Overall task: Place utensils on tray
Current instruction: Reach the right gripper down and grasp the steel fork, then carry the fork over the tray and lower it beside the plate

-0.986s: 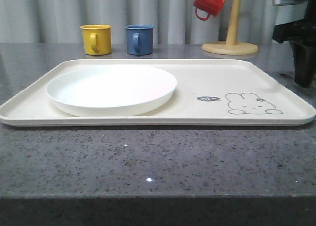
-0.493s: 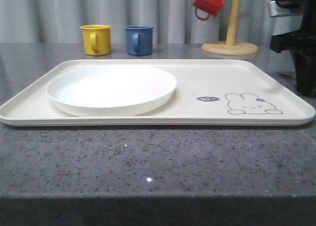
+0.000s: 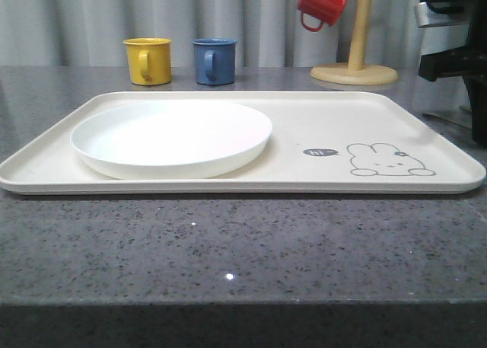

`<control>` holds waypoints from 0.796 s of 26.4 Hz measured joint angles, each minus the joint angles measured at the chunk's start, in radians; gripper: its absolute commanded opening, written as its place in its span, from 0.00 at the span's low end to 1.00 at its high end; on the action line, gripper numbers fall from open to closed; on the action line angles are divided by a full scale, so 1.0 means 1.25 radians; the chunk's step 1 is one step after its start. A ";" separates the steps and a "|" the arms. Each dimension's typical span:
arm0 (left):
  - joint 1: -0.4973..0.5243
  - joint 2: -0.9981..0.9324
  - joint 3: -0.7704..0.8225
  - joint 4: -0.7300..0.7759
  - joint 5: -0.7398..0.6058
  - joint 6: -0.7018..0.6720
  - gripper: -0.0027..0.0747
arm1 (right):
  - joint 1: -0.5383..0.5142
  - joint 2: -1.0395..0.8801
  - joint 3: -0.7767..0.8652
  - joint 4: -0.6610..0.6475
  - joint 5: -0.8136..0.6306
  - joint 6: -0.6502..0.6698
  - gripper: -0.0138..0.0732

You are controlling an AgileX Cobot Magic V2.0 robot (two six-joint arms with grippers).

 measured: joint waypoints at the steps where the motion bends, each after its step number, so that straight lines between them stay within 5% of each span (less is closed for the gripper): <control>1: 0.000 0.000 0.000 0.000 0.000 0.000 0.01 | 0.000 0.000 0.000 0.000 0.000 0.000 0.11; 12: 0.000 0.000 0.000 0.000 0.000 0.000 0.01 | 0.018 -0.027 -0.062 0.017 0.097 0.000 0.11; 21: 0.000 0.000 0.000 0.000 0.000 0.000 0.01 | 0.232 -0.051 -0.146 0.053 0.111 0.040 0.11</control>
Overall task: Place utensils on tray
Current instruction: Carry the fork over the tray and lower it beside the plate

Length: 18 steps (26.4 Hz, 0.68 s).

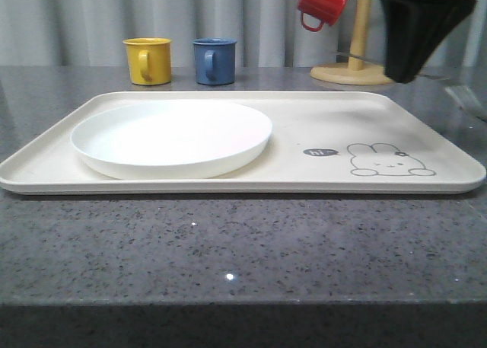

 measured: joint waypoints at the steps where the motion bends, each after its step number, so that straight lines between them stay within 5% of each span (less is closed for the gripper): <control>1: 0.000 0.000 0.000 0.000 0.000 0.000 0.01 | 0.024 0.008 -0.007 0.004 0.002 0.020 0.11; 9: 0.000 0.000 0.000 0.000 0.000 0.000 0.01 | 0.096 0.097 -0.033 0.008 -0.022 0.236 0.11; 18: 0.000 0.000 0.000 0.000 0.000 0.000 0.01 | 0.096 0.154 -0.034 0.008 -0.115 0.326 0.16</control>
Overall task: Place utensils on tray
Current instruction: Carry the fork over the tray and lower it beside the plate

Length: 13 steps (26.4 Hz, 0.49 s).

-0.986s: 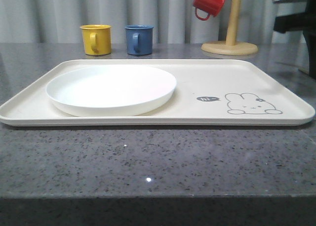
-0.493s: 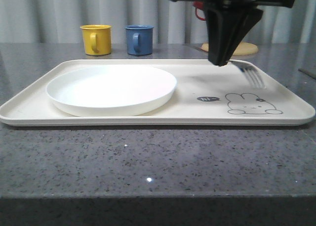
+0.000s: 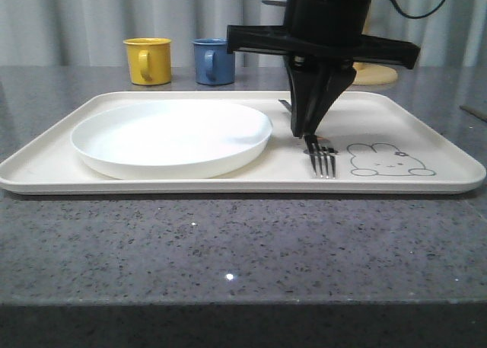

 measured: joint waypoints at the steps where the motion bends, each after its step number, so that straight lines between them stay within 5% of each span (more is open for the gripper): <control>1: 0.000 0.000 0.000 0.000 0.000 0.000 0.01 | 0.000 0.004 0.000 0.000 -0.007 0.004 0.19; 6: 0.000 0.000 0.000 0.000 0.000 0.000 0.01 | 0.000 0.014 0.000 0.000 -0.016 0.013 0.35; 13: 0.000 0.000 0.000 0.000 0.000 0.000 0.01 | 0.000 0.002 0.000 -0.023 -0.018 0.014 0.41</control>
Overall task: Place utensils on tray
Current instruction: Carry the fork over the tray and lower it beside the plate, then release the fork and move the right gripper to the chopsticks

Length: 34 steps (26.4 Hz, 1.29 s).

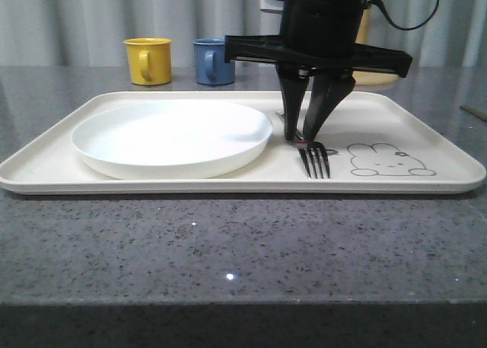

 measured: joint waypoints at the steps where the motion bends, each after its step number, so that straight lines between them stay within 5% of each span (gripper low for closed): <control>1: 0.000 0.000 0.000 0.000 0.000 0.000 0.01 | 0.000 -0.009 0.000 -0.008 0.002 0.000 0.41; 10: 0.000 0.000 0.000 0.000 0.000 0.000 0.01 | -0.001 -0.145 0.000 -0.155 0.115 -0.090 0.41; 15: 0.000 0.000 0.000 0.000 0.000 0.000 0.01 | -0.079 -0.220 0.011 -0.271 0.137 -0.133 0.40; 26: 0.000 0.000 0.000 0.000 0.000 0.000 0.01 | -0.398 -0.206 0.137 -0.099 0.144 -0.342 0.40; 34: 0.000 0.000 0.000 0.000 0.000 0.000 0.01 | -0.444 -0.133 0.148 -0.058 0.141 -0.392 0.40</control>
